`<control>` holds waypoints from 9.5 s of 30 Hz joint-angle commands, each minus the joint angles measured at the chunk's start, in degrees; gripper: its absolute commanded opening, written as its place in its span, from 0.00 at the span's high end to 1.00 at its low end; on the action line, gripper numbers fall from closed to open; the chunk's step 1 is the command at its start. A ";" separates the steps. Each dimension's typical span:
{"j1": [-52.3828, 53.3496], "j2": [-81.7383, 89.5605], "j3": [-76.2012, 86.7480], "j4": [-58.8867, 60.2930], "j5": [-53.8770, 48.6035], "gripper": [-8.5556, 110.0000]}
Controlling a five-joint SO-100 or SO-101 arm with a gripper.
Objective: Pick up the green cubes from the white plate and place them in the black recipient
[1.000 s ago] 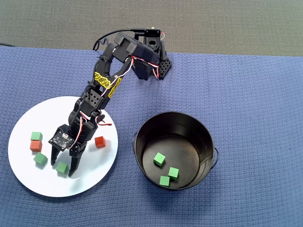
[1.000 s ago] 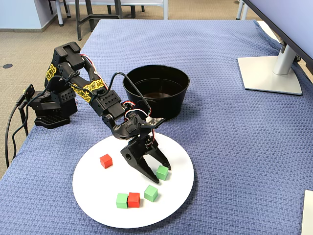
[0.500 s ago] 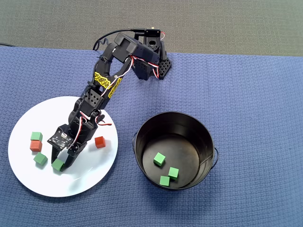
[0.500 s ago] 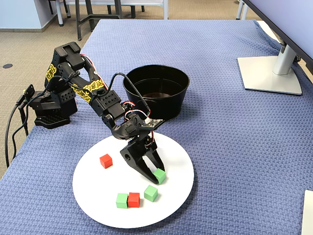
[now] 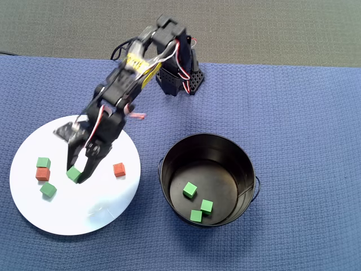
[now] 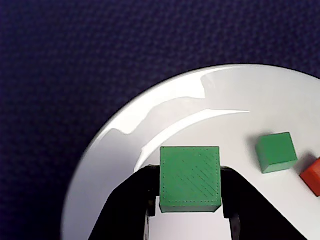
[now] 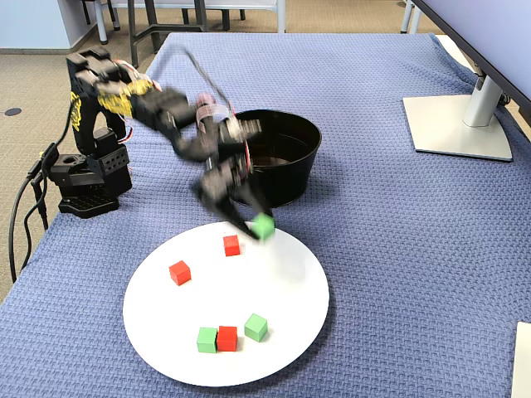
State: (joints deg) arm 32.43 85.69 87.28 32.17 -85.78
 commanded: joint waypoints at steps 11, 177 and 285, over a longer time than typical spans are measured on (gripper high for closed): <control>-28.21 33.31 1.67 32.17 61.17 0.93; 12.22 -45.79 -37.27 -4.13 -7.38 0.93; 22.85 -18.02 -11.87 16.96 26.37 0.83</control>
State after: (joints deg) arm 54.58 68.47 81.56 48.52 -57.30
